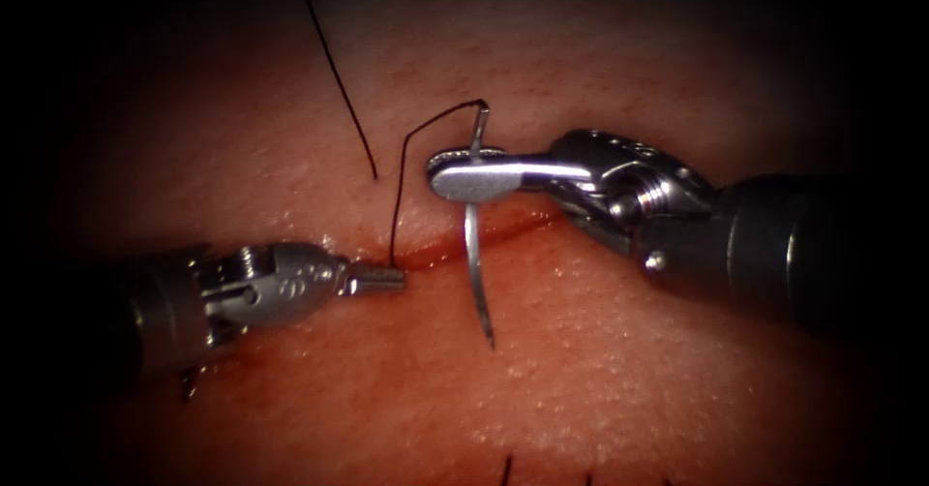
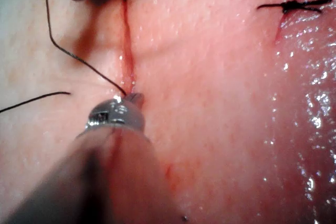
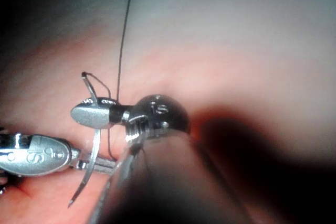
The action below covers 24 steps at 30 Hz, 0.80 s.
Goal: Wound Closure
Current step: Widen wound opening with left grippers
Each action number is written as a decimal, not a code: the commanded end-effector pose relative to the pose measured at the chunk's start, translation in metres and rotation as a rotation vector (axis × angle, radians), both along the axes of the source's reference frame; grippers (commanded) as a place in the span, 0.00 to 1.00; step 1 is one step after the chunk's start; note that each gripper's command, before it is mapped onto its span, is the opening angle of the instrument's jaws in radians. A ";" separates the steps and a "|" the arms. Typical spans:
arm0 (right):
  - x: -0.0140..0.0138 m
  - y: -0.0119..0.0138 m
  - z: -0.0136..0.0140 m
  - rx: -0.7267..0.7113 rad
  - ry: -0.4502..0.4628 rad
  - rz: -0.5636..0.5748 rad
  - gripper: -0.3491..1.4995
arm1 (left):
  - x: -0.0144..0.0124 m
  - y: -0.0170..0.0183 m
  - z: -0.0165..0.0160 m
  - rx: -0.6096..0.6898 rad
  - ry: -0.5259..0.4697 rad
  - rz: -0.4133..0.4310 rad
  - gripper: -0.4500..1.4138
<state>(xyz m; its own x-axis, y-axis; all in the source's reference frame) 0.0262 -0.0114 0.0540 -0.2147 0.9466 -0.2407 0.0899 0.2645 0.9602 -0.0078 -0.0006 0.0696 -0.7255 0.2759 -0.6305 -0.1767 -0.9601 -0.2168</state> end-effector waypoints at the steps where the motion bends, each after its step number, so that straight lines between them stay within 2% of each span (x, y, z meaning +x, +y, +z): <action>1: 0.0008 0.0001 0.0005 -0.010 -0.002 -0.003 0.00 | -0.0002 0.0004 0.0007 -0.008 0.020 -0.015 0.00; 7: 0.0013 0.0001 0.0009 -0.065 -0.029 -0.008 0.00 | 0.0009 0.0002 0.0016 0.033 0.142 0.001 0.00; 12: 0.0030 0.0009 0.0021 -0.144 -0.063 0.012 0.00 | 0.0020 -0.0006 0.0025 0.097 0.263 0.040 0.00; 16: 0.0039 0.0014 0.0026 -0.266 -0.102 0.022 0.00 | 0.0024 -0.0013 0.0034 0.133 0.320 0.070 0.00; 19: 0.0047 0.0016 0.0032 -0.374 -0.129 0.039 0.00 | 0.0026 -0.0018 0.0042 0.174 0.341 0.055 0.00; 22: 0.0052 0.0019 0.0045 -0.566 -0.161 0.055 0.00 | 0.0025 -0.0028 0.0050 0.223 0.348 0.051 0.00; 23: 0.0053 0.0019 0.0049 -0.600 -0.163 0.055 0.00 | 0.0024 -0.0031 0.0051 0.238 0.345 0.048 0.07; 24: 0.0053 0.0019 0.0053 -0.621 -0.169 0.054 0.00 | 0.0024 -0.0032 0.0052 0.241 0.345 0.043 0.19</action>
<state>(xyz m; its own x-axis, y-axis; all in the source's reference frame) 0.0311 -0.0099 0.0587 -0.1673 0.5997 -0.7825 -0.0776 0.7832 0.6169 -0.0050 -0.0042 0.0743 -0.8943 0.3588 -0.2672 -0.2447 -0.8924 -0.3792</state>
